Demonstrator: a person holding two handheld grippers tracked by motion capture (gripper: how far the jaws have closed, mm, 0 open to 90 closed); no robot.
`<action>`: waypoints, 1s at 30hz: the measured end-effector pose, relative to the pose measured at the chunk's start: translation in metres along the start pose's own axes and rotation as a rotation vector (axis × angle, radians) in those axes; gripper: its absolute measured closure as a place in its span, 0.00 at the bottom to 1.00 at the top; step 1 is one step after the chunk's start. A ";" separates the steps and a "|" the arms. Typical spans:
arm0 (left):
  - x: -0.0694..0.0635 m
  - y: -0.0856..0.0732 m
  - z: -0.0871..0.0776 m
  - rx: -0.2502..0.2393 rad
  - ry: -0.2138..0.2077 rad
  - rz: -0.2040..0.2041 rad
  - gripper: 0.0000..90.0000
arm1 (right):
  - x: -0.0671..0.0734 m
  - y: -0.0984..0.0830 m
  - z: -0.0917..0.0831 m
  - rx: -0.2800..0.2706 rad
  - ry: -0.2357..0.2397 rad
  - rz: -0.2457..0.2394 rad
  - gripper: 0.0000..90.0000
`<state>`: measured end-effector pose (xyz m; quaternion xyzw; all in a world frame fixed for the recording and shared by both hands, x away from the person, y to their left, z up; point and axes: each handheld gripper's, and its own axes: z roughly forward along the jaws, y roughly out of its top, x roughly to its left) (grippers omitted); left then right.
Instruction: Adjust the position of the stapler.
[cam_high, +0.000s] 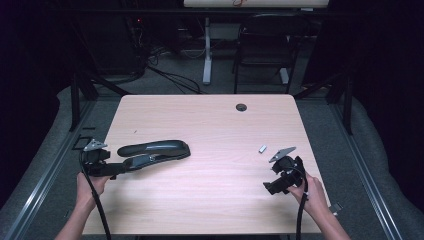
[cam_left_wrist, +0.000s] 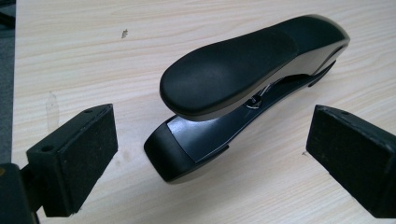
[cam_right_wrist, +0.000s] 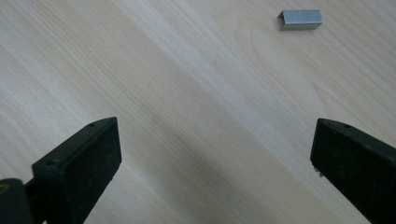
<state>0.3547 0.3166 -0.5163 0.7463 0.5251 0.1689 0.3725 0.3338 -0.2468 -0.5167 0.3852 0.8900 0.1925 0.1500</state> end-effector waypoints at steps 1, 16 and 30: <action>0.000 0.000 0.001 0.003 -0.002 0.003 0.03 | 0.001 0.001 -0.003 -0.012 -0.019 -0.015 0.02; 0.007 0.012 0.019 0.028 -0.008 0.018 0.05 | 0.006 0.002 -0.001 -0.003 -0.010 -0.044 0.03; 0.007 0.009 0.018 0.001 -0.065 0.056 0.39 | 0.009 0.004 0.000 0.002 -0.011 -0.070 0.04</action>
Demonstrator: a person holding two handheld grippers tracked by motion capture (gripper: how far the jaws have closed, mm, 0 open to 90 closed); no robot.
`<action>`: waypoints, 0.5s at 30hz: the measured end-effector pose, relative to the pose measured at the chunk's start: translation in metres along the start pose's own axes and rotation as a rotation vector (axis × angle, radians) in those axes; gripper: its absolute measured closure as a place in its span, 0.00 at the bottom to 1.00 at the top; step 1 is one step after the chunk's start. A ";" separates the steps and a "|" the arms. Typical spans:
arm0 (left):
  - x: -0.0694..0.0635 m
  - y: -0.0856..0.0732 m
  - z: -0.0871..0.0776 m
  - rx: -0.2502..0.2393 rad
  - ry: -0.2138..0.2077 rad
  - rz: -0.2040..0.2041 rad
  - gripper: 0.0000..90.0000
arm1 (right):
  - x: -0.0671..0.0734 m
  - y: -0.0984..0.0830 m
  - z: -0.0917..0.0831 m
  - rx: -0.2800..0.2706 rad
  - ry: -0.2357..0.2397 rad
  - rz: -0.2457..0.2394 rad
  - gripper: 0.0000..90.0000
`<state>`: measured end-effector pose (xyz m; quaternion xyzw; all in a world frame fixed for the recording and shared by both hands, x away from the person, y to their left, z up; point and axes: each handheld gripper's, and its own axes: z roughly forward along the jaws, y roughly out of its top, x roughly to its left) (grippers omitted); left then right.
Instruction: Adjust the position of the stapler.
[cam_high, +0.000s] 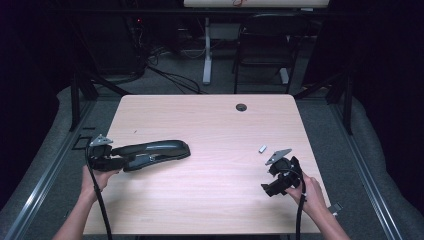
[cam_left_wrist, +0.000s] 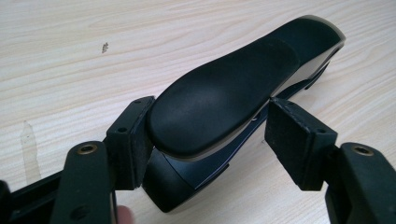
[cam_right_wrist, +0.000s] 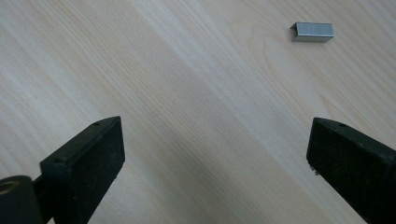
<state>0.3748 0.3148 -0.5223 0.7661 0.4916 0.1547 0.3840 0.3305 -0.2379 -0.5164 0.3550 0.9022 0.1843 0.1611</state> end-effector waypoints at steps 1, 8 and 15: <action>0.000 -0.001 0.000 -0.004 -0.002 -0.002 0.39 | 0.000 0.000 0.000 0.000 0.004 -0.002 0.04; 0.001 -0.003 -0.003 -0.009 -0.019 -0.008 0.42 | 0.000 0.000 0.001 0.010 0.005 -0.003 0.06; -0.001 -0.005 -0.005 -0.004 -0.029 -0.003 0.44 | 0.002 0.001 0.002 0.010 0.000 -0.014 0.06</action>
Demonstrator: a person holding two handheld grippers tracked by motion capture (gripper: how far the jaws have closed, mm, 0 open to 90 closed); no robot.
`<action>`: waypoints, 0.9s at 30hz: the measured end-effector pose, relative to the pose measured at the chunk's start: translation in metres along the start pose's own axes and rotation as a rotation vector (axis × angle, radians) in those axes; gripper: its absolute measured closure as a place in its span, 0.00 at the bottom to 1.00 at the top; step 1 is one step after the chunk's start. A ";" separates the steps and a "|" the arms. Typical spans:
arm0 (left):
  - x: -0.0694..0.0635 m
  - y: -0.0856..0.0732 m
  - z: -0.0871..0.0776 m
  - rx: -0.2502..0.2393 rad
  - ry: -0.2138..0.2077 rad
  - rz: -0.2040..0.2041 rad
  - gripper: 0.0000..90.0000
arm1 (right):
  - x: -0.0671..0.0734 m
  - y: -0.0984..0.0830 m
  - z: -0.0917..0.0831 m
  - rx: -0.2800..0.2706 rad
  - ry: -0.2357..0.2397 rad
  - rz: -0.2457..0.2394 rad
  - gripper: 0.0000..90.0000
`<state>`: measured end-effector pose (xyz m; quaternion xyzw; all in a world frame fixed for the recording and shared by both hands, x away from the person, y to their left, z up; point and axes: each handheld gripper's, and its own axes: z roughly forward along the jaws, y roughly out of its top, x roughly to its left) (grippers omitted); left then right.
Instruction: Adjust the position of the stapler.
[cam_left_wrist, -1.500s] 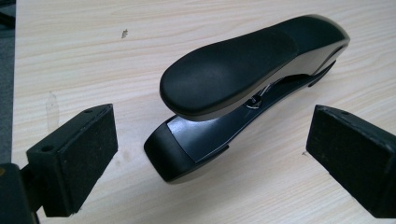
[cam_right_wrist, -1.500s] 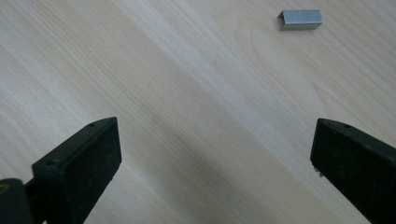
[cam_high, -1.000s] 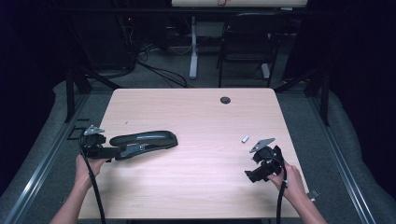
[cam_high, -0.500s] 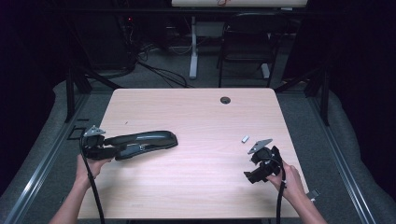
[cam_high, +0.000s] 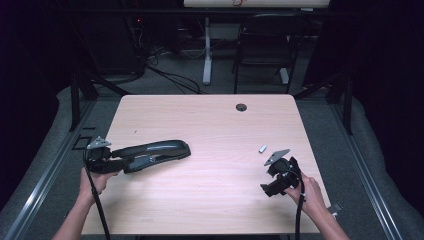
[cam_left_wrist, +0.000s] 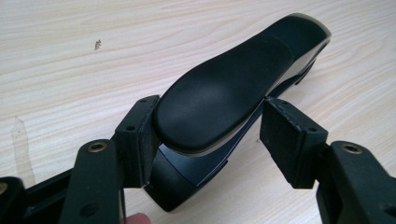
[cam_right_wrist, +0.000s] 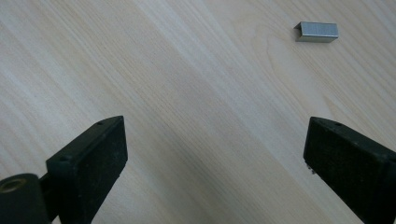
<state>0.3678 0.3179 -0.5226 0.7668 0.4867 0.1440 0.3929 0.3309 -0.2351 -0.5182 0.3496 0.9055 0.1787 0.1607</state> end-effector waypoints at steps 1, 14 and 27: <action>0.000 0.000 0.000 0.001 -0.002 -0.002 0.44 | 0.000 0.000 0.000 0.001 0.000 0.000 0.06; -0.006 -0.005 -0.006 0.014 -0.025 0.024 0.49 | 0.001 0.002 0.000 0.017 -0.005 -0.018 0.07; -0.016 -0.009 -0.013 0.045 -0.067 0.044 0.56 | 0.003 0.003 0.000 0.020 -0.016 -0.024 0.07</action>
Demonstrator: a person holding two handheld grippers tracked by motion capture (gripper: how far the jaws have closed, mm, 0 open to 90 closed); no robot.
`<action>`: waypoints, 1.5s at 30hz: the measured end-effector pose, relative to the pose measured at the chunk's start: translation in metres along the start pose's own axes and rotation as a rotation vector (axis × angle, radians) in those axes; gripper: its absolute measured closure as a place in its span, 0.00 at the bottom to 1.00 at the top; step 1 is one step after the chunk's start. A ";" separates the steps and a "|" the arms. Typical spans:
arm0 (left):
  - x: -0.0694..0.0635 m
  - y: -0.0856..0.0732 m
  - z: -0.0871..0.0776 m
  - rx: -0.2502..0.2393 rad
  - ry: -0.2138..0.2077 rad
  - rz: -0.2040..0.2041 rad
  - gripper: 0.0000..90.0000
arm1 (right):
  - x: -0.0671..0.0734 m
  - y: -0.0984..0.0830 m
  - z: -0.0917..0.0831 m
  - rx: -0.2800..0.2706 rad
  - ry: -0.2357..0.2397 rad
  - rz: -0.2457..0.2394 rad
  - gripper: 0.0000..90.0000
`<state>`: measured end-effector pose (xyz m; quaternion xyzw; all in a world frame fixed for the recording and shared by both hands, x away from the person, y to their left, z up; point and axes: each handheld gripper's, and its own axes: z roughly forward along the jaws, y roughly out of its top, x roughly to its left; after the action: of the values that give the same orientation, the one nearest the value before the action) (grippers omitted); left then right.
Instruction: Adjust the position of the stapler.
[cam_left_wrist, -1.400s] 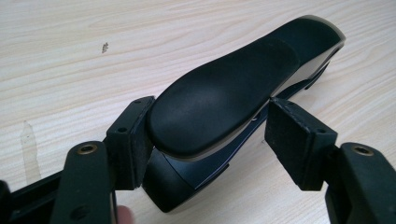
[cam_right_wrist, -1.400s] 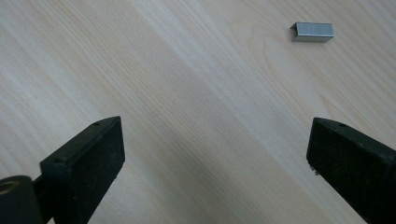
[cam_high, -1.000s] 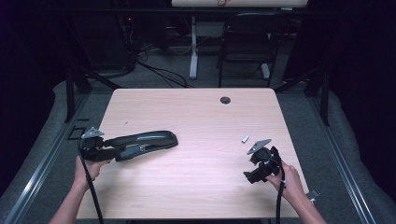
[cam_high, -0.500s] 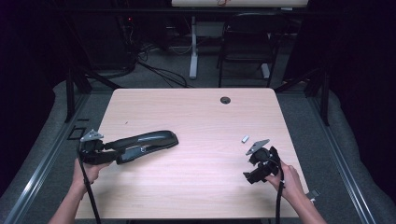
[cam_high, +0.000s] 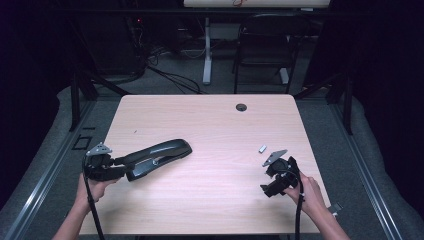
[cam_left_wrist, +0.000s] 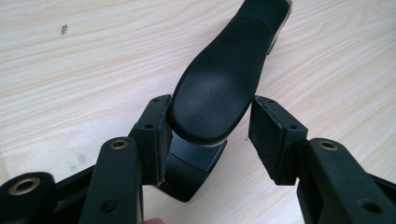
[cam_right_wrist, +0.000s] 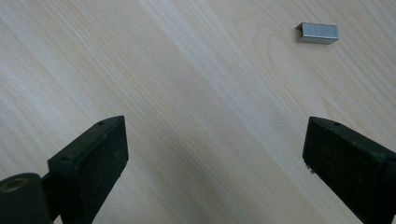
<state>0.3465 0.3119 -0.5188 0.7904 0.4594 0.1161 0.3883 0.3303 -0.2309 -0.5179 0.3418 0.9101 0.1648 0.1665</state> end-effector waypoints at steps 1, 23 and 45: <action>0.000 0.000 0.000 0.000 0.000 0.000 0.56 | -0.001 0.000 0.000 0.007 0.005 -0.007 0.07; -0.039 0.010 0.012 0.088 -0.078 0.118 0.61 | 0.000 0.000 0.002 0.004 0.010 -0.004 0.07; -0.072 0.017 0.021 0.136 -0.061 0.098 0.58 | 0.000 0.000 0.004 0.024 0.012 -0.007 0.07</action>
<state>0.3293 0.2380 -0.5079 0.8396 0.4151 0.0793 0.3412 0.3319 -0.2302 -0.5219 0.3395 0.9142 0.1553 0.1575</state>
